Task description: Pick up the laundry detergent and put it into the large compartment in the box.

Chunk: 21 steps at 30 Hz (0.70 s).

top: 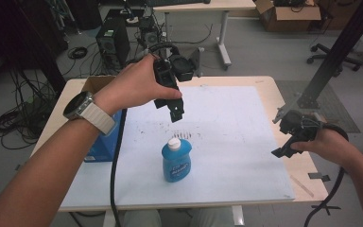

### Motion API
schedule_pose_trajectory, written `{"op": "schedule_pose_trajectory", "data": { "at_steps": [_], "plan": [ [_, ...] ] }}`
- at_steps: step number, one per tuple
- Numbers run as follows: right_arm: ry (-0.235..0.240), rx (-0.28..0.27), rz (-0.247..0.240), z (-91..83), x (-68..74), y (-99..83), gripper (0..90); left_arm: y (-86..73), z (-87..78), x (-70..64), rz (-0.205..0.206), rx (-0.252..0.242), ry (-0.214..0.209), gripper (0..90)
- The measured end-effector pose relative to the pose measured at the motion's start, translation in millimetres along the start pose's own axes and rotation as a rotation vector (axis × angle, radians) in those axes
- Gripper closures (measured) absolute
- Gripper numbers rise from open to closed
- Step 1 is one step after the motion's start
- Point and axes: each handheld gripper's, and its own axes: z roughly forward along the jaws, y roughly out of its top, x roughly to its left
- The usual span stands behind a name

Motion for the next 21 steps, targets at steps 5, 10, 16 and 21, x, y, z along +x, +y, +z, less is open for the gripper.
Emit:
{"op": "schedule_pose_trajectory", "data": {
  "at_steps": [5, 10, 16, 21],
  "plan": [
    [0.001, 0.001, 0.003, 1.1, 0.0, -2.3, 9.4, -0.8, -1.4, -8.9, -0.006, -0.005, -0.004, 8.3],
    [0.001, 0.002, 0.004, 2.1, 0.0, -4.6, 9.4, -2.1, -0.4, -19.4, -0.003, 0.007, 0.008, 8.3],
    [-0.001, 0.001, 0.004, 2.0, 1.6, -4.3, 9.4, -4.0, 7.7, -27.0, -0.017, 0.011, -0.014, 8.3],
    [-0.003, -0.001, -0.001, 2.7, 1.5, -3.8, 9.4, -4.5, 15.2, -32.0, -0.044, 0.027, -0.017, 8.4]
  ]
}}
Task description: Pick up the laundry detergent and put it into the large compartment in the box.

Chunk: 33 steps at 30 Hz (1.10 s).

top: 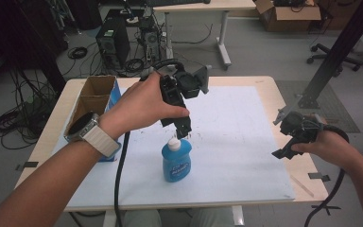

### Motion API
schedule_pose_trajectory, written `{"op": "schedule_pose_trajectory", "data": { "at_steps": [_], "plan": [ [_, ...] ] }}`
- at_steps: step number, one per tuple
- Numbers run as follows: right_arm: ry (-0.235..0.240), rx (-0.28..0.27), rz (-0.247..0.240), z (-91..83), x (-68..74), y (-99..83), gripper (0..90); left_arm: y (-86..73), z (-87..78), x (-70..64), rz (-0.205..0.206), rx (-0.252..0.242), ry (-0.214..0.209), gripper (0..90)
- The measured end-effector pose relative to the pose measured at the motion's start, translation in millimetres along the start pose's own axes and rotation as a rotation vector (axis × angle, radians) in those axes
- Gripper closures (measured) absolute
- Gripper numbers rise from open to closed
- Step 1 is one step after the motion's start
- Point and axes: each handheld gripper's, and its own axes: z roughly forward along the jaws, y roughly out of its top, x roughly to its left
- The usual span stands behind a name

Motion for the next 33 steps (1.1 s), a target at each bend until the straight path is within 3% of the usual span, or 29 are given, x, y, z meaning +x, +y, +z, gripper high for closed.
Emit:
{"op": "schedule_pose_trajectory", "data": {
  "at_steps": [4, 11, 33],
  "plan": [
    [-0.001, 0.004, -0.002, 1.6, -0.2, 0.5, 9.4, 0.4, 5.1, -4.1, -0.024, 0.013, -0.003, 8.5],
    [0.0, 0.001, -0.007, 1.5, 0.1, 1.5, 9.4, 1.6, 15.6, -10.7, -0.029, 0.029, -0.003, 8.6],
    [0.004, 0.002, -0.006, 3.8, 1.5, 0.1, 9.4, -0.1, 50.9, -11.4, -0.01, 0.06, -0.039, 8.7]
  ]
}}
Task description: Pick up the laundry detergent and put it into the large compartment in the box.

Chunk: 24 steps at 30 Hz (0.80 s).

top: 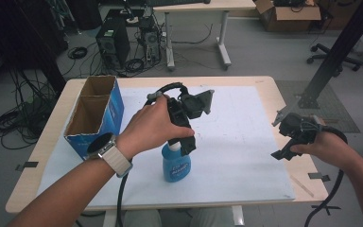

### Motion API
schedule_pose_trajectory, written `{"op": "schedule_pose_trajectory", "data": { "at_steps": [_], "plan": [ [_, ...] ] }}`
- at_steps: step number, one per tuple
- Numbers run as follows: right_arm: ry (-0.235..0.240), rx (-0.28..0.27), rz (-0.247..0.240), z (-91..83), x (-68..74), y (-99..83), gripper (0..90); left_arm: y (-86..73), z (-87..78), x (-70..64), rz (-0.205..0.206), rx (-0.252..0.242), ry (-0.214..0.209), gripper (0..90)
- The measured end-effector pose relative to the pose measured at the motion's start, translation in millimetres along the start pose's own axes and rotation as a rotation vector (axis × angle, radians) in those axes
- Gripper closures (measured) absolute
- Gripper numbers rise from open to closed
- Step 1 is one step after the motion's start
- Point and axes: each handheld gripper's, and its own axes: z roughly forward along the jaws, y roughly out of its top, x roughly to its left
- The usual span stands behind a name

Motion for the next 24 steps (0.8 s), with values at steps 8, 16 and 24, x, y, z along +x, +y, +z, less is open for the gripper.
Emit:
{"op": "schedule_pose_trajectory", "data": {
  "at_steps": [8, 16, 24],
  "plan": [
    [0.0, 0.0, -0.001, 0.1, 0.3, 0.9, 9.4, -1.6, 20.1, 8.1, 0.019, 0.0, -0.009, 8.7],
    [-0.001, -0.002, -0.001, 0.7, 0.1, 1.0, 9.4, -2.5, 33.0, 12.8, 0.013, -0.006, -0.03, 8.7],
    [0.0, -0.003, -0.003, 0.8, 0.7, 2.3, 9.4, 0.7, 44.1, 11.7, 0.02, 0.003, -0.036, 8.8]
  ]
}}
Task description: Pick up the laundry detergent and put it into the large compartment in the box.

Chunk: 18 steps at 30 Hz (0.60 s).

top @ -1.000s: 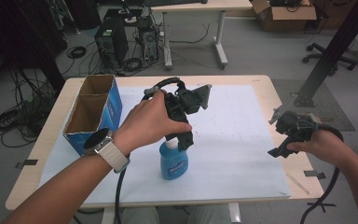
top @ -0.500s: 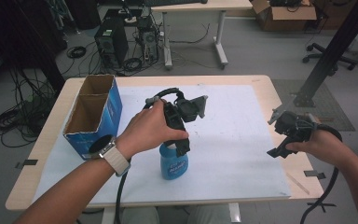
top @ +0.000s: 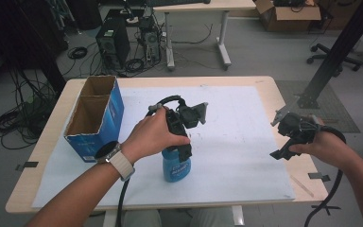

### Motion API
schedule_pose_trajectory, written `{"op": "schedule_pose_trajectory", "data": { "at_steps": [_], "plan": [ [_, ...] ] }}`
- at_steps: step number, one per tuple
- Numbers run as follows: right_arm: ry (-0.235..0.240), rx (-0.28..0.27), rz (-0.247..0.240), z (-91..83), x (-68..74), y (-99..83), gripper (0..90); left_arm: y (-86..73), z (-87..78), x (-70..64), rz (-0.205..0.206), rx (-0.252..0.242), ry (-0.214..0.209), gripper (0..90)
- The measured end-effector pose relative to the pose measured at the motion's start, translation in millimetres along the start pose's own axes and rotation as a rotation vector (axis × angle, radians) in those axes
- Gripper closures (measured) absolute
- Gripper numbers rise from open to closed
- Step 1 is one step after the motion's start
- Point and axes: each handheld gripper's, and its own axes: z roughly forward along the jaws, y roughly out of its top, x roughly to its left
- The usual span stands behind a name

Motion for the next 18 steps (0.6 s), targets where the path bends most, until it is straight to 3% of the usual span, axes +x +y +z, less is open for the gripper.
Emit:
{"op": "schedule_pose_trajectory", "data": {
  "at_steps": [18],
  "plan": [
    [0.002, 0.001, 0.001, 1.5, -0.1, -0.8, 9.4, 2.4, 22.7, -0.2, -0.01, 0.006, -0.006, 9.2]
  ]
}}
